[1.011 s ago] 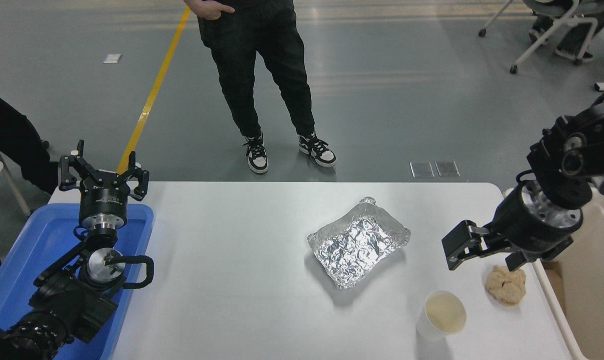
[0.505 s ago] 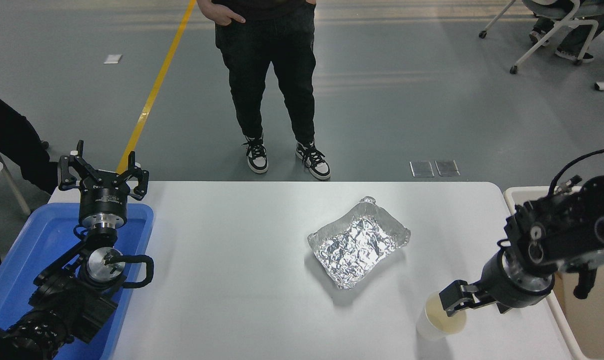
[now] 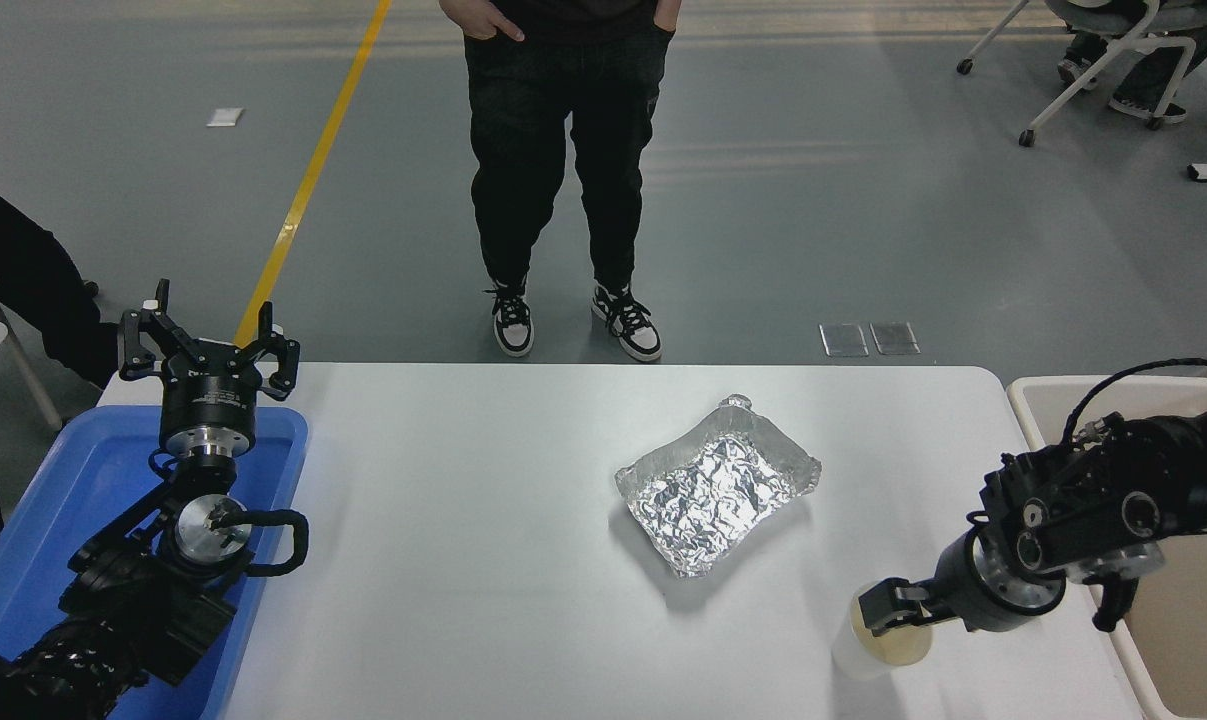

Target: Pick up paper cup place in dustbin

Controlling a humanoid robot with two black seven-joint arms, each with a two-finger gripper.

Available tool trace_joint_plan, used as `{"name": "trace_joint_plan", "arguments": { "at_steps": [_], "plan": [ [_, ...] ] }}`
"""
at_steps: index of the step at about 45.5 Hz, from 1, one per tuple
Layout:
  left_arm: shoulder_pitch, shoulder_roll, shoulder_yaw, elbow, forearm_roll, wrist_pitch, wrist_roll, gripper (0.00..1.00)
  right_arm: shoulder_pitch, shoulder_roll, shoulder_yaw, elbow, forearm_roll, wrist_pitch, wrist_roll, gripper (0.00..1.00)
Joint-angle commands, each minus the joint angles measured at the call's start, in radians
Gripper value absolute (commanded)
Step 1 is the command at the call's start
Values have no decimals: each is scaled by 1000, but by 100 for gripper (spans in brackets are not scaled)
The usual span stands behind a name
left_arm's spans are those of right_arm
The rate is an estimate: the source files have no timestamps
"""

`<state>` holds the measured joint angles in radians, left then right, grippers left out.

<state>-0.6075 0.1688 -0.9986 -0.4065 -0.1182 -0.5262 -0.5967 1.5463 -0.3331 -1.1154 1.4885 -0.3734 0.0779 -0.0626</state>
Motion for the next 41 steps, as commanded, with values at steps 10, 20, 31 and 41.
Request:
{"name": "trace_joint_plan", "arguments": {
  "at_steps": [10, 20, 31, 41],
  "plan": [
    [0, 0, 0, 0, 0, 0, 0, 99, -31, 5, -21, -24, 13, -15, -10, 0],
    [0, 0, 0, 0, 0, 0, 0, 99, 40, -29, -70, 36, 13, -4, -28, 0],
    [0, 0, 0, 0, 0, 0, 2, 99, 308, -84, -159, 196, 57, 14, -31, 0],
    [0, 3, 0, 0, 0, 0, 2, 99, 674, -106, -264, 257, 82, 169, -31, 0]
  ]
}}
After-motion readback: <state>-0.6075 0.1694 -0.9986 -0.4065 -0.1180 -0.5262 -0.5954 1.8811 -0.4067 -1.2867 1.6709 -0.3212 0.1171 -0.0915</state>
